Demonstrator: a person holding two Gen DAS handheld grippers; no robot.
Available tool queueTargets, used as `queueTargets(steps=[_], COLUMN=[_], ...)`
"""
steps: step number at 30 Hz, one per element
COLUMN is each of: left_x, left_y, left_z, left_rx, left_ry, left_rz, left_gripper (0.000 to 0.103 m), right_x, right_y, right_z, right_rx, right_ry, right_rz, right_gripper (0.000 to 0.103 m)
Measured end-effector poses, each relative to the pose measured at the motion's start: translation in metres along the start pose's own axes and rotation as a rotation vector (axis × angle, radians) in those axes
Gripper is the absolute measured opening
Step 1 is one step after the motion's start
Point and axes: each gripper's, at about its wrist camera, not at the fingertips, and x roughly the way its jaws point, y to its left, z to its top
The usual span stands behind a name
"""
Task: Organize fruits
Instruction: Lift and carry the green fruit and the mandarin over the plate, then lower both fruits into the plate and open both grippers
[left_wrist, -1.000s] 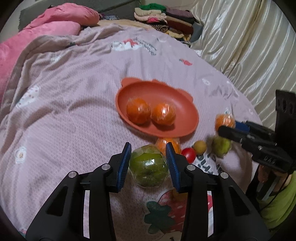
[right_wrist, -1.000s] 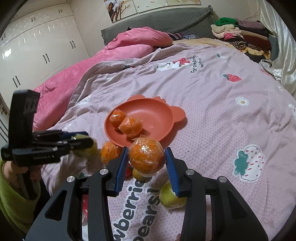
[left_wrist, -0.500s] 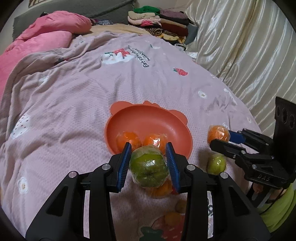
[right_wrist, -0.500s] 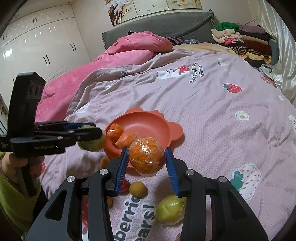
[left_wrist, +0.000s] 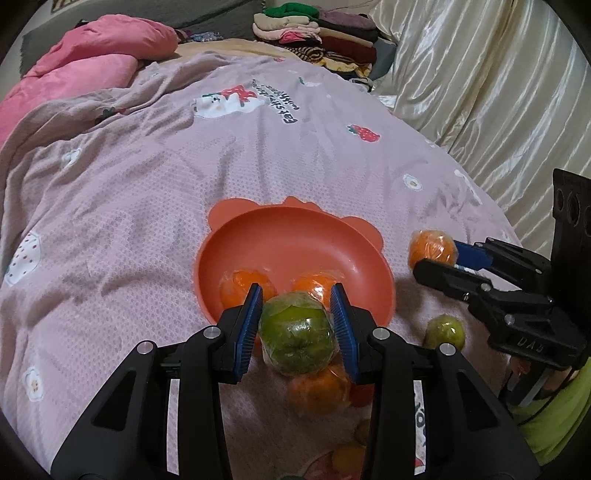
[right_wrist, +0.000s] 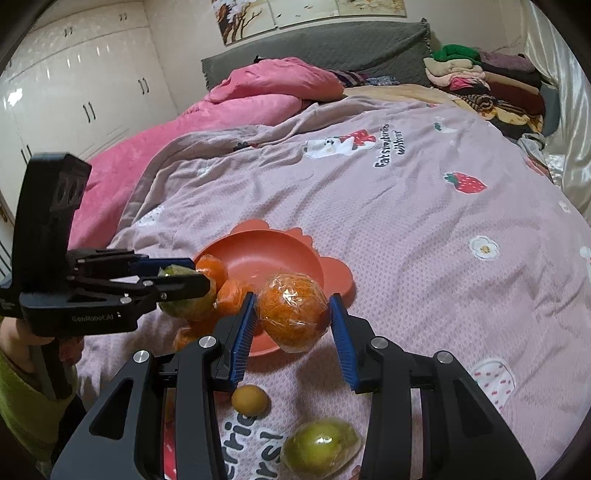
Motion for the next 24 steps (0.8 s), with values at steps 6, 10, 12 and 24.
queueTargets(steps=[6,10,12,24], left_x=[0.003,0.003,0.003,0.004], left_y=[0.005,0.008,0.010,0.014], left_z=[0.004,0.006,0.007,0.008], left_rx=[-0.006,-0.009,-0.012,-0.012], left_ry=[-0.011,-0.019,-0.021,-0.021], left_rz=[0.009,0.007,0.008,0.013], left_gripper=[0.026,0.026,0.026,0.026], right_x=[0.017,0.025,0.028,0.042], right_y=[0.005,0.008,0.009,0.014], right_z=[0.002,0.004,0.004,0.002], right_rx=[-0.039,-0.064,-0.073,-0.108], right_ry=[0.036,0.050,0.056,0.096], right_rz=[-0.006,-0.009,-0.009,-0.024], right_gripper=[0.038,0.038,0.038,0.039])
